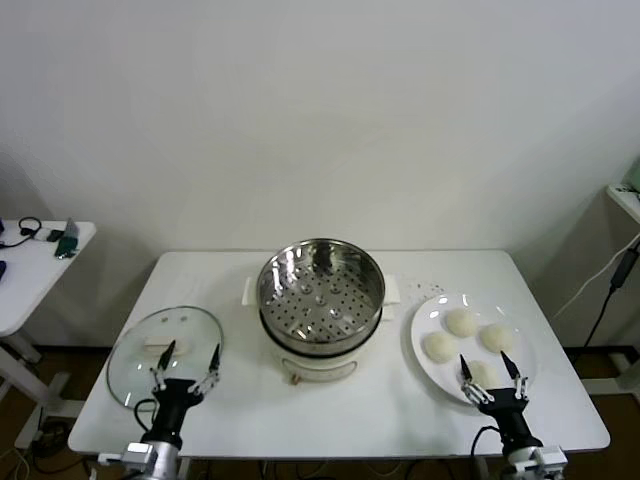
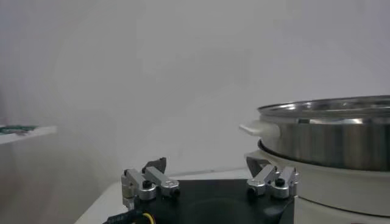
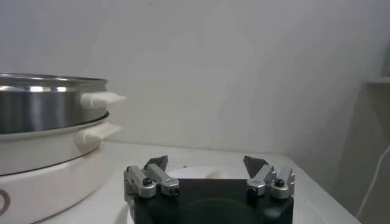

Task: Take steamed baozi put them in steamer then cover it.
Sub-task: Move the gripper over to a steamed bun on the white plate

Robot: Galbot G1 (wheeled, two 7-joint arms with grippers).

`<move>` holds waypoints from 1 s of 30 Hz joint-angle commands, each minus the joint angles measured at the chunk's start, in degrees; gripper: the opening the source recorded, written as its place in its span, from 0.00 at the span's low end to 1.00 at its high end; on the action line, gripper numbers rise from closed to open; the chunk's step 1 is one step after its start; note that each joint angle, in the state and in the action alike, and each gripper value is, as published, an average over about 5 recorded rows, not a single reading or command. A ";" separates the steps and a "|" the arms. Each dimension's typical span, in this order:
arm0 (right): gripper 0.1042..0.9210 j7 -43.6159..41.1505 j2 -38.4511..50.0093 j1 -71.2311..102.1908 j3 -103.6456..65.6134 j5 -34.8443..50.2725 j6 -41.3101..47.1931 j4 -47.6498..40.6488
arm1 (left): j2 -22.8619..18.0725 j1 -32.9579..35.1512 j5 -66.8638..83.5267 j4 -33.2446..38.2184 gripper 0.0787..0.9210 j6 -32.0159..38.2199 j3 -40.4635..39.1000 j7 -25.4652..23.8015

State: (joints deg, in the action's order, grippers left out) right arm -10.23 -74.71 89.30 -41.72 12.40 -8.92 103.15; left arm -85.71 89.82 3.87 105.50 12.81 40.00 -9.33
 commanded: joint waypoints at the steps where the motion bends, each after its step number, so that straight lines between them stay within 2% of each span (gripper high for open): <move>1: 0.88 -0.84 0.86 -1.21 -0.34 -0.57 1.27 0.09 | 0.15 -0.02 -0.04 -0.05 0.88 -1.00 -0.29 1.88; 6: 0.88 -5.20 11.37 -6.39 -1.64 -1.41 13.03 1.16 | 0.45 -0.27 -0.41 0.00 0.88 -1.76 -1.12 3.74; 12: 0.88 -20.30 30.24 -11.48 -0.36 -3.68 24.22 -2.50 | 1.30 0.06 -0.84 0.96 0.88 -1.93 -2.46 3.93; 17: 0.88 -28.01 43.26 -19.98 7.93 -3.88 24.51 -8.93 | 1.25 -0.28 -2.33 0.10 0.88 -1.50 -3.56 4.65; 22: 0.88 -36.01 52.35 -38.80 27.45 -4.84 22.79 -16.57 | 1.36 -0.76 -2.61 0.01 0.88 -1.55 -3.68 5.03; 27: 0.88 -47.23 55.16 -64.82 53.04 -7.71 20.28 -23.86 | 1.82 -1.00 -2.56 0.16 0.88 -1.87 -3.51 5.02; 30: 0.88 -50.92 53.93 -78.08 67.86 -9.44 19.01 -27.92 | 1.99 -1.10 -2.54 0.08 0.88 -2.06 -3.48 5.03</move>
State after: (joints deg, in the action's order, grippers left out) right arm -50.85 -28.95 34.12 3.49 4.44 9.45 82.16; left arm -83.93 88.81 1.74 105.68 10.87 36.74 -4.68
